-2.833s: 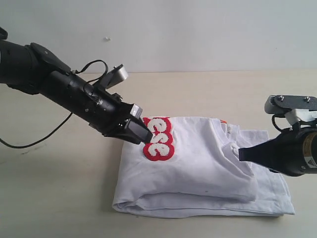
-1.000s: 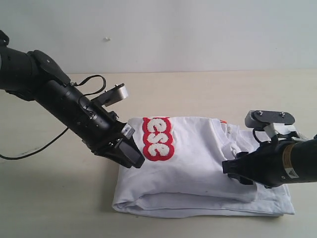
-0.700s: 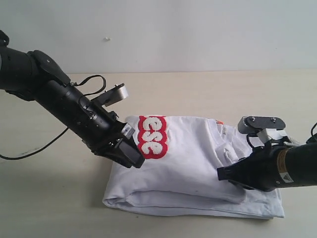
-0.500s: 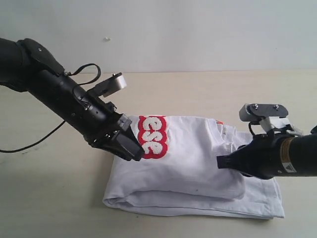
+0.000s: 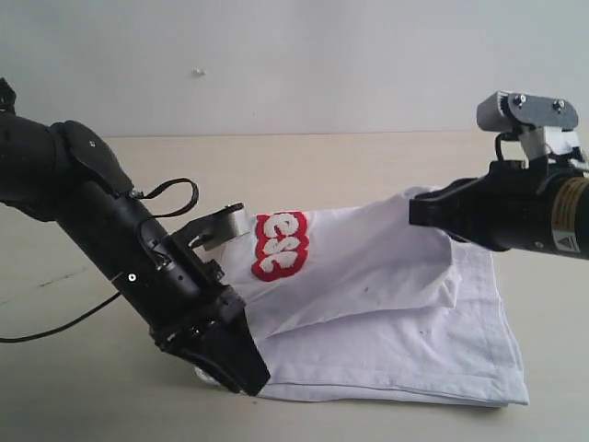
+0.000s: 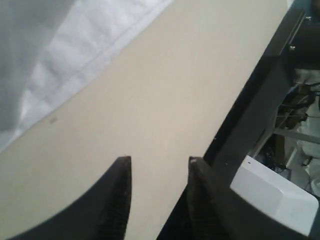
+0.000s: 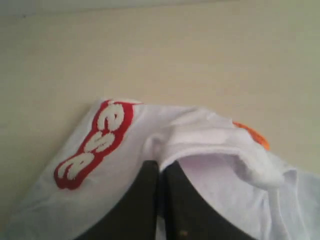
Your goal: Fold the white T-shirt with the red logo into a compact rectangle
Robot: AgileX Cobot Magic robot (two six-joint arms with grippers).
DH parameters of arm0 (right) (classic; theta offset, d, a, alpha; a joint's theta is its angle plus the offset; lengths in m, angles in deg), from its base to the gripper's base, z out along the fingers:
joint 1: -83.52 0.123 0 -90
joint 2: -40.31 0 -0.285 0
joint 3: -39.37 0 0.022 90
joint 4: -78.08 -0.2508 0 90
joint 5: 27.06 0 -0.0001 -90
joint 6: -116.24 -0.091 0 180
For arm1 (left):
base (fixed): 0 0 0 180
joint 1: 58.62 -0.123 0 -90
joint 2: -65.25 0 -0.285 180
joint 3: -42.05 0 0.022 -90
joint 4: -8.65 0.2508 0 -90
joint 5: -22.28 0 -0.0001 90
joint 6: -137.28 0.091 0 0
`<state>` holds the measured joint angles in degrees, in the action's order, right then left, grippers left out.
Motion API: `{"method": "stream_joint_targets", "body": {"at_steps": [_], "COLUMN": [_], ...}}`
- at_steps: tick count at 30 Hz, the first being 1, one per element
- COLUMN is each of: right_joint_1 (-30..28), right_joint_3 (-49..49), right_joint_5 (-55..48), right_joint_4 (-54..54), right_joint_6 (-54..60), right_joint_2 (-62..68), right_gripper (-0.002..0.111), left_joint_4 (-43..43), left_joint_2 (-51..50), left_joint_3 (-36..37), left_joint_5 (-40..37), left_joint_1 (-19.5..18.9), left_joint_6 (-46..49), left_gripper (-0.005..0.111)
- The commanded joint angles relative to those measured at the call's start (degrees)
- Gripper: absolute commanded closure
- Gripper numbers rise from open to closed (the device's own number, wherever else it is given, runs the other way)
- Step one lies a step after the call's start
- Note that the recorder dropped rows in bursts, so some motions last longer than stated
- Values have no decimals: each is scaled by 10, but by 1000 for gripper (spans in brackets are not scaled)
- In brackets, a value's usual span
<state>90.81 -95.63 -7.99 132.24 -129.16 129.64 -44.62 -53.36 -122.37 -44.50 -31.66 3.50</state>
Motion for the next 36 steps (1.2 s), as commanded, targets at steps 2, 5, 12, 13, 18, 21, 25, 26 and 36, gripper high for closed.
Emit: {"method": "stream_joint_targets", "body": {"at_steps": [2, 5, 12, 13, 18, 21, 25, 26, 36], "right_joint_1": [1, 1, 1, 1, 1, 1, 1, 1, 1], "right_joint_3": [-27, -27, -27, -27, -17, -7, 11, 16, 80], "right_joint_5": [7, 7, 2, -11, -60, -74, -66, -66, -76], "right_joint_4": [3, 24, 67, 79, 90, 90, 90, 93, 238], "right_joint_6": [-21, -34, -49, -60, -73, -73, -73, -73, -192], "right_joint_2": [-7, -7, -19, -25, -62, -76, -93, -95, -145], "right_gripper": [108, 108, 108, 108, 108, 108, 108, 108, 108], "left_joint_4": [-8, 10, 8, 8, -9, -13, -14, -18, -38], "left_joint_2": [2, 2, -9, -16, -26, -26, -26, -26, -26], "left_joint_3": [28, 32, 60, 66, 84, 84, 84, 84, 84], "left_joint_5": [78, 165, 248, 254, 330, 330, 342, 348, 357], "left_joint_1": [47, 51, 51, 51, 51, 51, 51, 51, 51], "left_joint_6": [-4, -38, -52, -52, -52, -52, -52, -51, -47], "left_gripper": [69, 69, 69, 69, 69, 69, 69, 69, 69]}}
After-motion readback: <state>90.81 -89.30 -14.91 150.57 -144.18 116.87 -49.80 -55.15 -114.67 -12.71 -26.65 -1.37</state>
